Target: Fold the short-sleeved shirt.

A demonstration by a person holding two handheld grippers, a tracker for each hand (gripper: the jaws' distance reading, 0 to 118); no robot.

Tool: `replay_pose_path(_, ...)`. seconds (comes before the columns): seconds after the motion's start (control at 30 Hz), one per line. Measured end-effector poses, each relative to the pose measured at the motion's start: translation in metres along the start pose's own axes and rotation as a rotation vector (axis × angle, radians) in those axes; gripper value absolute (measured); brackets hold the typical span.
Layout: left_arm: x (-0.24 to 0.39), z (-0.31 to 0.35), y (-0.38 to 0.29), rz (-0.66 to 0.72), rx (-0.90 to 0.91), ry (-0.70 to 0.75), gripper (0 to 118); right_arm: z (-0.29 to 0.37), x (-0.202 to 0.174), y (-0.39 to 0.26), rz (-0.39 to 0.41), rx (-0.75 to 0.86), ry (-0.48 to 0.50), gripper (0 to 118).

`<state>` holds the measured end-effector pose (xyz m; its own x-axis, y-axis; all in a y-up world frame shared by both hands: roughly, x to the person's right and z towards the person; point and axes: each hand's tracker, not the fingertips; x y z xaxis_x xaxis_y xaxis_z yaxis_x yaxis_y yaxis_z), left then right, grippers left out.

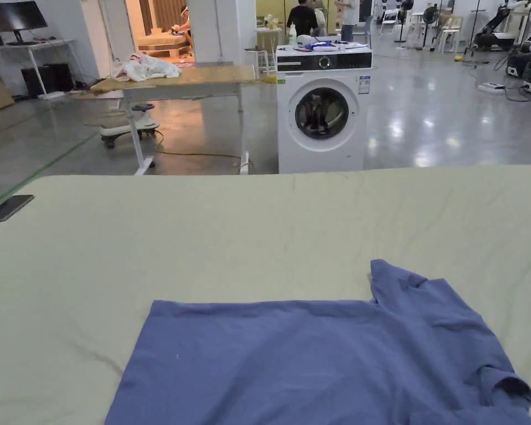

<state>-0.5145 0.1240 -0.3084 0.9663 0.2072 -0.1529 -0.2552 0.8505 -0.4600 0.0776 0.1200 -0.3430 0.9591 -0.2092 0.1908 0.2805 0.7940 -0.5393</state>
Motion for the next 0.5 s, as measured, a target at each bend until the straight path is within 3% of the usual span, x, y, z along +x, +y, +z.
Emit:
replay_pose_path(0.07,-0.001,-0.002,-0.003,-0.011,0.005,0.028,27,-0.003,0.002,-0.001,0.0,-0.03,0.01,5)
replay_pose_path(0.1,-0.001,-0.001,-0.007,-0.013,0.007,0.04,45,-0.004,0.002,-0.002,0.01,-0.043,-0.006,18)
replay_pose_path(0.17,-0.001,0.0,-0.005,-0.016,0.016,0.05,82,-0.004,0.006,-0.003,0.042,-0.052,-0.049,72)
replay_pose_path(0.2,0.001,0.003,-0.002,-0.04,0.026,0.057,85,-0.003,0.008,-0.002,0.041,-0.046,-0.034,83)
replay_pose_path(0.33,0.022,0.018,0.017,-0.206,0.151,0.071,85,0.015,0.0,0.013,0.093,0.05,0.049,83)
replay_pose_path(0.5,0.059,0.039,0.04,-0.26,0.317,0.086,85,0.044,-0.042,0.035,0.226,0.225,0.123,83)
